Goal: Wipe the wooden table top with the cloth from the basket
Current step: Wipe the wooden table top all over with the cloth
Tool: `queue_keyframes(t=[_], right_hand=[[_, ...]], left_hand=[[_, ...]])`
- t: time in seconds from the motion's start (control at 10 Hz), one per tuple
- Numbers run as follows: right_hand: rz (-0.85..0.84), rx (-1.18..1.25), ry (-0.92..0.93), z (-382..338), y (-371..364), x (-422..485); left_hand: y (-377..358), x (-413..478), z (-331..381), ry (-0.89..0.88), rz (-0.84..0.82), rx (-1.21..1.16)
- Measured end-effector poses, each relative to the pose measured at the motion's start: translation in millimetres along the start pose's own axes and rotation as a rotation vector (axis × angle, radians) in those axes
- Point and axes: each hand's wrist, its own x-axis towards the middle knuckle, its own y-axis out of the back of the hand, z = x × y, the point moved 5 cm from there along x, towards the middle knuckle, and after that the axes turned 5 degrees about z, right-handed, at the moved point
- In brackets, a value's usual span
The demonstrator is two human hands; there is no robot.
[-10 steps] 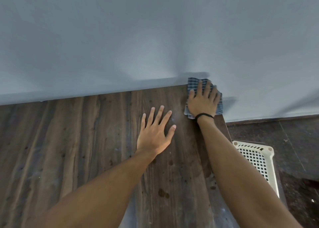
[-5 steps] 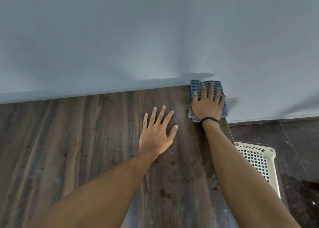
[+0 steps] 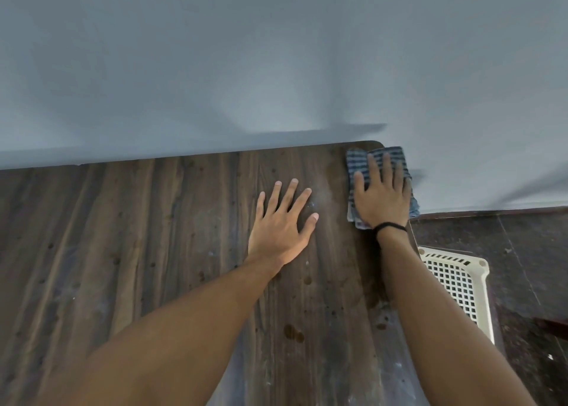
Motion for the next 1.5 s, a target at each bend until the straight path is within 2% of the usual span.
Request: queue_keyframes(t=[0.1,0.2,0.3,0.4,0.5,0.6,0.7,0.8,0.9,1.0,1.1,1.2,1.3,1.4,1.5], right_hand=[[0.014,-0.054,0.035,-23,-8,-23],[-0.01,-0.026,0.191,-14,-6,-39],[0.014,-0.017,-0.082,4,4,-28],[0.016,-0.041,0.167,-20,-9,-71],[0.037,-0.037,0.059,15,1,-80],[0.043,-0.053,-0.095,11,-1,-94],[0.043,-0.041,0.154,4,-6,-130],[0.09,-0.039,-0.146,36,6,-120],[0.077,-0.078,-0.016,12,-2,-139],[0.036,-0.047,0.054,37,2,-144],[0.128,-0.044,-0.2,44,9,-136],[0.067,-0.065,0.108,15,-7,-173],[0.08,-0.062,-0.026,50,5,-165],[0.069,-0.056,-0.166,35,4,-163],[0.023,-0.028,0.174,15,-2,-197]], left_hand=[[-1,-1,-3,0.004,0.005,0.009],[-1,-1,-1,-0.003,0.018,0.003],[-1,1,-3,0.007,0.018,-0.007],[-2,-1,-1,0.008,0.011,-0.005],[-1,0,0,0.006,0.012,-0.01],[-1,-1,-1,0.007,0.003,-0.016],[0,-2,1,0.004,0.01,-0.015],[0,-1,1,-0.007,0.016,-0.012],[1,-3,1,0.001,0.016,-0.021],[2,-3,1,-0.002,0.027,-0.015],[0,-1,0,-0.001,0.019,-0.023],[0,-2,0,0.007,0.019,-0.015],[1,-2,1,0.0,0.029,-0.004],[1,-2,1,-0.004,0.012,-0.011],[2,-3,1,0.005,0.026,-0.002]])
